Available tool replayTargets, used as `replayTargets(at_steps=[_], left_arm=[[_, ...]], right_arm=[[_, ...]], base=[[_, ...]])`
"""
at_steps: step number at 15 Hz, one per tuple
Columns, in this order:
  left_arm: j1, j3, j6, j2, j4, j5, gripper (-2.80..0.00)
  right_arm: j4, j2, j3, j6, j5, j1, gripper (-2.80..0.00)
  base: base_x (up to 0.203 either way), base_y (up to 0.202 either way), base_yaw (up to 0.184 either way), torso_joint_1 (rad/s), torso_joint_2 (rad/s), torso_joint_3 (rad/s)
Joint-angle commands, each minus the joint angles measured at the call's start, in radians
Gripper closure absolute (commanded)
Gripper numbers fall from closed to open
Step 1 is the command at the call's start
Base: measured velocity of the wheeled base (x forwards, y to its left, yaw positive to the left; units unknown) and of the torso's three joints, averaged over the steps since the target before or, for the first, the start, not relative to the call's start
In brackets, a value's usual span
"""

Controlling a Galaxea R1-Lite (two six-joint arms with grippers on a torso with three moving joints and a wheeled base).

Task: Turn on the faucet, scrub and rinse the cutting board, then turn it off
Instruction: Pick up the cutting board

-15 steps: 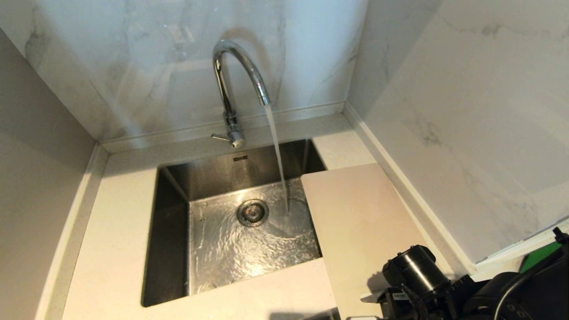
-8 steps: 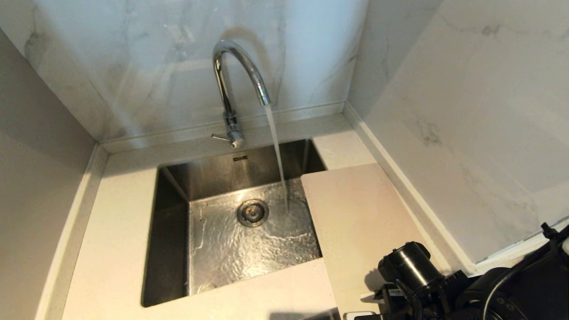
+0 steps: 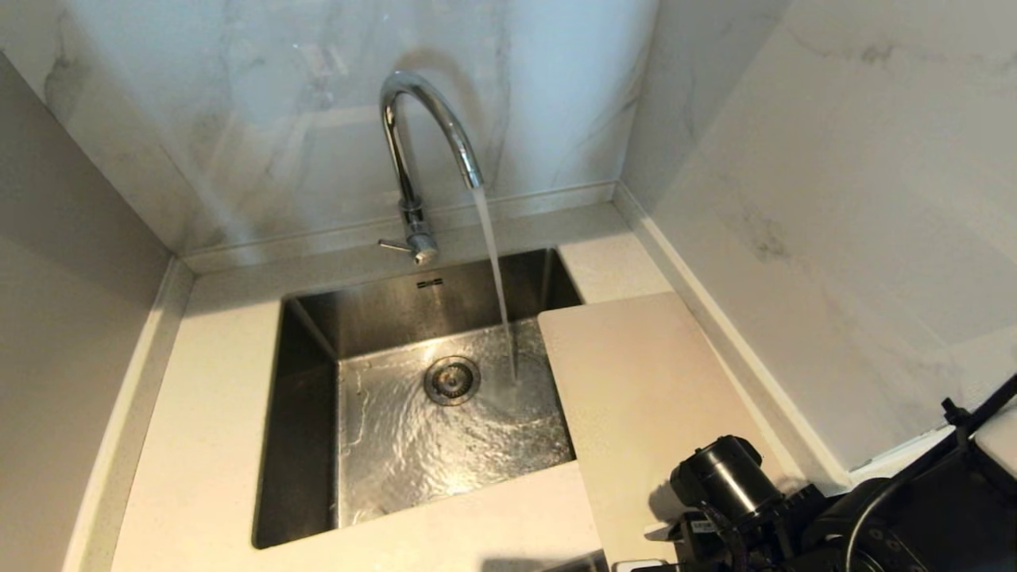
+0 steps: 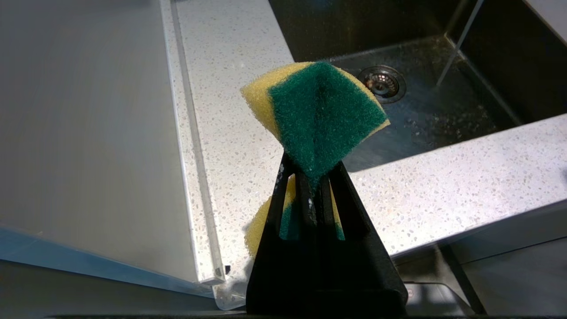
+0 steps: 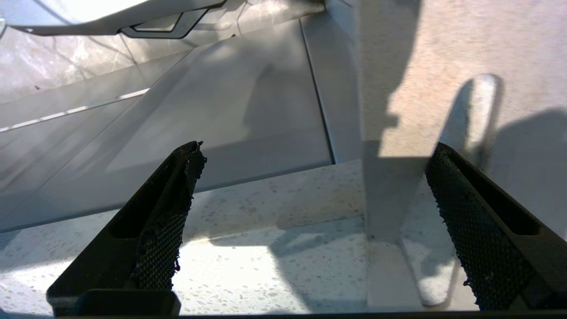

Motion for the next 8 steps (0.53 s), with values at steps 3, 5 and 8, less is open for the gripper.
replayTargets(at_steps=[3,5,8], left_arm=[[0.000,0.002,-0.001,0.000,-0.001,0.000,0.00],[0.000,0.003,-0.001,0.000,-0.001,0.000,0.00],[0.000,0.002,-0.001,0.000,-0.001,0.000,0.00]], right_arm=[[-0.001,0.012,0.002,-0.013,0.001,0.001,-2.80],[-0.001,0.012,0.007,-0.018,0.002,0.001,-2.80],[-0.002,0.035,0.009,-0.018,0.002,0.001,-2.80]], base=[[0.000,0.000,0.000,0.000,0.00,0.000],[0.000,0.000,0.000,0.000,0.00,0.000],[0.000,0.000,0.000,0.000,0.00,0.000]])
